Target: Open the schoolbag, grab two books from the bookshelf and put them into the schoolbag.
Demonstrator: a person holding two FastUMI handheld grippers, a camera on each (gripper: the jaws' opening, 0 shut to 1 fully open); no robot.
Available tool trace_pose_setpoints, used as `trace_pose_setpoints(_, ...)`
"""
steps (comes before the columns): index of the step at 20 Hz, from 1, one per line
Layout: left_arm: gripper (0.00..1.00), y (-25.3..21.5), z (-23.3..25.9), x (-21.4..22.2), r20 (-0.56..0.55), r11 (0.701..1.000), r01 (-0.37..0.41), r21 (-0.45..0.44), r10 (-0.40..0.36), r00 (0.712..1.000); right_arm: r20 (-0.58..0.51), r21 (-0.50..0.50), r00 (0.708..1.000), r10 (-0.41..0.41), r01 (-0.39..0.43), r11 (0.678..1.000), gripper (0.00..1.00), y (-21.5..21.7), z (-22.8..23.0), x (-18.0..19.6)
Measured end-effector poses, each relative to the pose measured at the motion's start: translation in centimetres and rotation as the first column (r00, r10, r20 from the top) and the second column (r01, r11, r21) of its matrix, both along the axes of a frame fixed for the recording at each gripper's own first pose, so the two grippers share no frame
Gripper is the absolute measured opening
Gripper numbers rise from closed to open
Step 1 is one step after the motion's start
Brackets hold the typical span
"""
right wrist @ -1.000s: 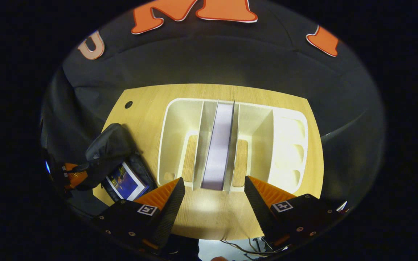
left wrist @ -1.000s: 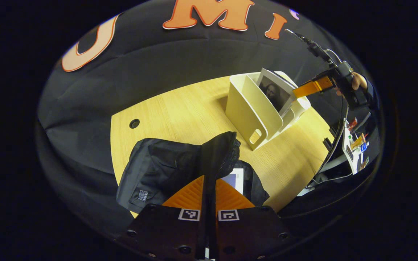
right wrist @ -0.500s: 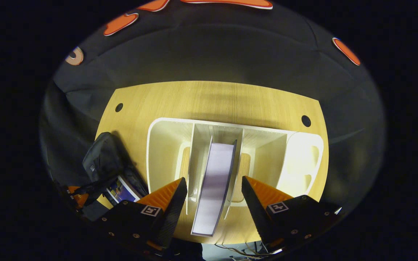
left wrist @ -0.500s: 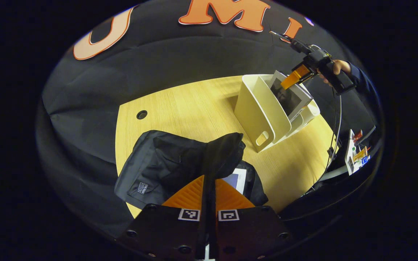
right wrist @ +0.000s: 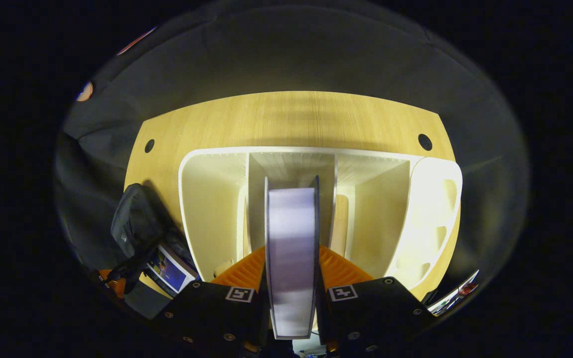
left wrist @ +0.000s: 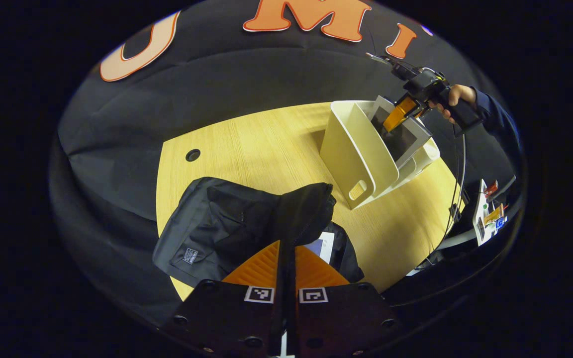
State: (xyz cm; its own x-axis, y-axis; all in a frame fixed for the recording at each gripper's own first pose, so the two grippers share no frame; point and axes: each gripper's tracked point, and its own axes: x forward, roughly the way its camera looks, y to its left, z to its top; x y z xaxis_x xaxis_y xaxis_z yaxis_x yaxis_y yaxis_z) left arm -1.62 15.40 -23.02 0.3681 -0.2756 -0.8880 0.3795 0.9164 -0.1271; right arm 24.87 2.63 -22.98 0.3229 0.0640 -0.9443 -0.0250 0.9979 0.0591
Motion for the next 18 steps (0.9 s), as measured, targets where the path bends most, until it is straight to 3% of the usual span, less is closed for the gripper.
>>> trace_pose_setpoints(10, 0.04, 0.9, 0.4, -1.4, 0.042, 0.984, 0.172, -0.048, -0.17, 0.985, 0.035, 0.014, 0.991, -0.131, 0.13, 0.991, 0.39, 0.6, 2.5, -9.8)
trace_pose_setpoints(14, 0.04, 1.3, 0.2, -1.4, 0.053, 0.972, 0.226, -0.068, -0.223, 0.973, 0.048, 0.037, 0.976, -0.214, 0.212, 0.977, 0.39, 0.8, 3.0, -14.4)
trace_pose_setpoints(18, 0.04, 1.4, 0.2, -1.2, 0.063, 0.956, 0.282, -0.08, -0.277, 0.959, 0.059, 0.121, 0.949, -0.309, 0.3, 0.946, 0.39, 2.2, 3.0, -18.4)
